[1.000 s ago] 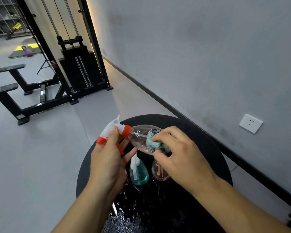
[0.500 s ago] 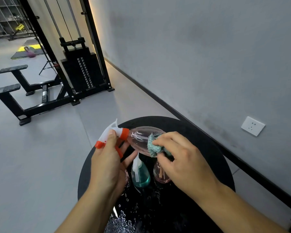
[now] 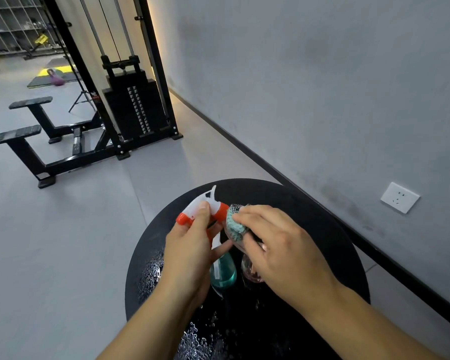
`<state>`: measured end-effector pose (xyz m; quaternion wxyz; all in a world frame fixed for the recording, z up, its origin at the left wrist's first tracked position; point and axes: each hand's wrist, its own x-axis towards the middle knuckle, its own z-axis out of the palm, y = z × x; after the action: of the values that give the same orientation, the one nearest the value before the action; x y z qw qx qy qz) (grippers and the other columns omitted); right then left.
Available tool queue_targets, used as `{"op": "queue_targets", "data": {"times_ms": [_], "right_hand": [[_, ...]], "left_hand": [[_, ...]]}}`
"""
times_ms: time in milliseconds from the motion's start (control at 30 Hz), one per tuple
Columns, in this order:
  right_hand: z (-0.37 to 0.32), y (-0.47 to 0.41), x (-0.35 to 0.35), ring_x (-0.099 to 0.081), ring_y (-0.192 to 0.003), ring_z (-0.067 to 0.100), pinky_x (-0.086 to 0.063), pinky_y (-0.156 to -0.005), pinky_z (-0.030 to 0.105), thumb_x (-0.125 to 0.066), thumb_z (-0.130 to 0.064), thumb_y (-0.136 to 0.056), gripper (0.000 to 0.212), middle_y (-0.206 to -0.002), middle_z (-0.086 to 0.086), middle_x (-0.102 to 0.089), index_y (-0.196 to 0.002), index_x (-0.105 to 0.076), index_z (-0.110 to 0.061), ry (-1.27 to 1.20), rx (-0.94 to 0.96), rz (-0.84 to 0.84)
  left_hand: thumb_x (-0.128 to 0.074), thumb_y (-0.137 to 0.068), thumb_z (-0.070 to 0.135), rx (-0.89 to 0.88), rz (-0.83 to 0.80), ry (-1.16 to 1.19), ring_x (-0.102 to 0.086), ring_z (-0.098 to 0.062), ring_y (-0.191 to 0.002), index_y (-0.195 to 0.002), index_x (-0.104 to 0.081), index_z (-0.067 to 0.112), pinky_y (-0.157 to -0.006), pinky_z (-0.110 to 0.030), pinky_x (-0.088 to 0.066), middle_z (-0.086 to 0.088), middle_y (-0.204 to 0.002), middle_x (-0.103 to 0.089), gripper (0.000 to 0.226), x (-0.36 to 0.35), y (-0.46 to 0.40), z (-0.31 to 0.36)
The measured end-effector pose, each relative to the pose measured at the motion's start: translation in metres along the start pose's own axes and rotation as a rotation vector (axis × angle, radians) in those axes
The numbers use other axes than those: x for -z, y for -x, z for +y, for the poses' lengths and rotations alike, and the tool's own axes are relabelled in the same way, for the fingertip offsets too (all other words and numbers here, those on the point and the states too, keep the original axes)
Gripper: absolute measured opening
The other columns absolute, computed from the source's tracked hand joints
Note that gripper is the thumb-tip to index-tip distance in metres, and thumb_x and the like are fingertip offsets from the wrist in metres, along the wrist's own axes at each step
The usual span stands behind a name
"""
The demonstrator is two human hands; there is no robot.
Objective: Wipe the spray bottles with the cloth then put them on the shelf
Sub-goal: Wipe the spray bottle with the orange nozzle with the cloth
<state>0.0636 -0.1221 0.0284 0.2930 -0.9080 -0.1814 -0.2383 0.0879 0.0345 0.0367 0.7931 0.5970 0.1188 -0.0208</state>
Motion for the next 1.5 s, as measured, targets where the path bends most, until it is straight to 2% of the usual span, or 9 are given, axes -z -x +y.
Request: {"op": "queue_targets", "data": {"times_ms": [167, 367, 600, 833, 967, 1100, 1267, 1400, 1500], "right_hand": [[0.010, -0.001, 0.007, -0.058, -0.114, 0.003, -0.053, -0.097, 0.021, -0.064, -0.012, -0.093, 0.033, -0.123, -0.016, -0.061, -0.123, -0.070, -0.024, -0.039, -0.130, 0.002], [0.002, -0.001, 0.005, -0.055, -0.118, 0.002, -0.040, -0.106, 0.009, -0.067, -0.007, -0.093, 0.034, -0.125, -0.012, -0.063, -0.124, -0.072, -0.020, -0.033, -0.015, -0.012], [0.015, -0.005, 0.015, -0.060, -0.103, 0.002, -0.049, -0.083, 0.014, -0.070, -0.016, -0.088, 0.026, -0.110, -0.021, -0.059, -0.108, -0.069, -0.032, -0.141, -0.235, 0.008], [0.003, -0.002, 0.012, -0.058, -0.106, 0.004, -0.049, -0.089, 0.015, -0.071, -0.011, -0.088, 0.028, -0.111, -0.020, -0.058, -0.112, -0.071, -0.026, -0.107, -0.076, -0.033], [0.012, -0.005, 0.015, -0.058, -0.101, 0.004, -0.051, -0.079, 0.017, -0.069, -0.015, -0.086, 0.025, -0.108, -0.020, -0.056, -0.106, -0.068, -0.029, -0.113, -0.232, 0.019], [0.005, -0.003, 0.012, -0.059, -0.106, 0.005, -0.051, -0.085, 0.018, -0.068, -0.011, -0.088, 0.027, -0.111, -0.019, -0.058, -0.110, -0.070, -0.026, -0.122, -0.156, 0.005], [0.005, -0.007, 0.014, -0.059, -0.105, 0.003, -0.048, -0.084, 0.012, -0.069, -0.012, -0.086, 0.027, -0.110, -0.020, -0.059, -0.108, -0.071, -0.028, -0.152, -0.165, -0.014], [0.014, -0.010, 0.020, -0.061, -0.096, -0.005, -0.043, -0.071, 0.002, -0.072, -0.008, -0.084, 0.024, -0.103, -0.017, -0.063, -0.100, -0.073, -0.026, -0.232, -0.314, 0.116], [0.007, -0.009, 0.019, -0.061, -0.107, -0.004, -0.047, -0.079, 0.004, -0.070, -0.009, -0.090, 0.028, -0.111, -0.020, -0.063, -0.111, -0.074, -0.027, -0.270, -0.256, 0.061]], "left_hand": [[-0.053, -0.113, 0.031, -0.059, 0.070, 0.077, -0.078, -0.025, -0.112, -0.111, -0.073, 0.009, -0.092, -0.054, -0.064, -0.015, -0.115, -0.080, 0.030, 0.006, -0.004, 0.010], [-0.052, -0.113, 0.033, -0.017, 0.045, 0.048, -0.079, -0.023, -0.108, -0.111, -0.074, 0.009, -0.080, -0.045, -0.065, -0.012, -0.111, -0.082, 0.032, -0.003, 0.004, 0.003], [-0.054, -0.113, 0.028, -0.054, 0.153, 0.115, -0.080, -0.027, -0.105, -0.127, -0.068, -0.001, -0.092, -0.058, -0.064, -0.016, -0.110, -0.081, 0.036, 0.001, -0.003, 0.013], [-0.050, -0.114, 0.024, -0.037, 0.175, 0.100, -0.081, -0.027, -0.100, -0.103, -0.073, 0.008, -0.081, -0.050, -0.067, -0.014, -0.103, -0.082, 0.030, -0.001, 0.001, 0.012], [-0.051, -0.113, 0.024, -0.042, 0.228, 0.134, -0.082, -0.025, -0.099, -0.118, -0.071, 0.010, -0.078, -0.050, -0.068, -0.014, -0.106, -0.083, 0.025, 0.003, -0.003, 0.018], [-0.050, -0.113, 0.021, -0.029, 0.196, 0.094, -0.082, -0.027, -0.097, -0.092, -0.073, 0.011, -0.076, -0.047, -0.067, -0.014, -0.100, -0.082, 0.033, 0.001, 0.000, 0.012], [-0.050, -0.113, 0.022, -0.059, 0.162, 0.088, -0.082, -0.023, -0.093, -0.084, -0.074, 0.016, -0.078, -0.048, -0.067, -0.013, -0.099, -0.082, 0.038, 0.000, 0.002, 0.016], [-0.051, -0.113, 0.026, -0.080, 0.170, 0.106, -0.082, -0.022, -0.096, -0.094, -0.073, 0.018, -0.079, -0.047, -0.067, -0.011, -0.102, -0.083, 0.030, 0.001, 0.002, 0.018], [-0.052, -0.113, 0.032, -0.067, 0.134, 0.069, -0.081, -0.019, -0.097, -0.099, -0.074, 0.017, -0.077, -0.045, -0.066, -0.008, -0.102, -0.083, 0.029, -0.002, 0.003, 0.010]]}}
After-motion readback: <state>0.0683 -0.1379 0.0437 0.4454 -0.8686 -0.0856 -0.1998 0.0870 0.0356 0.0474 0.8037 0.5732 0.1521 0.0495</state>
